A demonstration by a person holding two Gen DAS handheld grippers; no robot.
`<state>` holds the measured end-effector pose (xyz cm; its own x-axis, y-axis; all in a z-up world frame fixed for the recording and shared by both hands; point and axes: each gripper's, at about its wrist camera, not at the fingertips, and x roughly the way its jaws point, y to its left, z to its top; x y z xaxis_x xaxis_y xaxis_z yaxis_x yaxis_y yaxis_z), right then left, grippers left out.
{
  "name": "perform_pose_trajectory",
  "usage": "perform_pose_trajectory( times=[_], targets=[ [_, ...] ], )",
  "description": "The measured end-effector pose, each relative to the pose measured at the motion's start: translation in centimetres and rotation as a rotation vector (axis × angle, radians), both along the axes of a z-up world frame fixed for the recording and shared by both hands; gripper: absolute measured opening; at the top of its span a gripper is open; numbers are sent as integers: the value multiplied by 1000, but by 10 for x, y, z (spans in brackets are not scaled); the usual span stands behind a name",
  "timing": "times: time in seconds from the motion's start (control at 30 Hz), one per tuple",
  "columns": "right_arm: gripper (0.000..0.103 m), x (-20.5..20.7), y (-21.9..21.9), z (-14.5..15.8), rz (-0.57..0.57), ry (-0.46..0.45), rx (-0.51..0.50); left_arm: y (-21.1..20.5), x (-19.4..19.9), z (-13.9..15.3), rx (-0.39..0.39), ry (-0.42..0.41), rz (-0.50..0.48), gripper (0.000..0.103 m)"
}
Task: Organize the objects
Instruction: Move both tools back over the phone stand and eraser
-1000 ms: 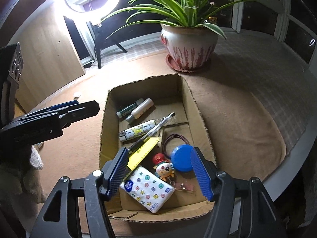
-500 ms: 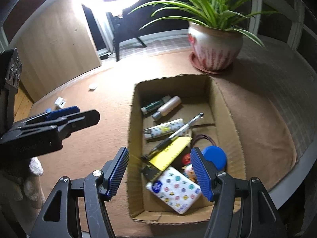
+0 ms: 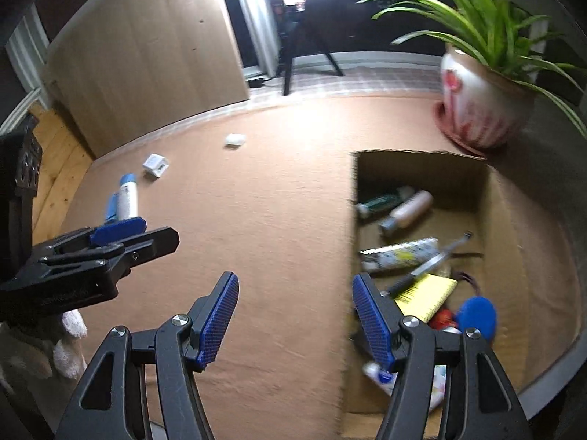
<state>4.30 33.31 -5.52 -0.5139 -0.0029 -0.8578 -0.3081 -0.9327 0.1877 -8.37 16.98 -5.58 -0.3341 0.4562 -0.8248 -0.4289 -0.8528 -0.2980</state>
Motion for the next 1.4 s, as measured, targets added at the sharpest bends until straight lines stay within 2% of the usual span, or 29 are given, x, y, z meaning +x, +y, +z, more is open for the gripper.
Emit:
perform_pose_trajectory(
  times=[0.23,0.67,1.13,1.23,1.3,1.4],
  targets=[
    [61,-34,-8,-5,40,-7,-23,-38,-18,-8,-8,-15,78,73],
    [61,-99,2,-16,58,-38,-76,-94,-59,-23,-28,-34,189,73],
    [61,-190,-10,-27,106,-11,-70,-213,-82,-47,-46,-66,413,72],
    [61,-199,-22,-32,121,-12,-78,-238,-92,-52,-37,-74,458,71],
    [61,-202,-31,-36,132,-17,-81,-252,-105,-60,-34,-98,484,63],
    [61,-204,-43,-41,138,-29,-87,-260,-118,-68,-37,-119,471,62]
  ],
)
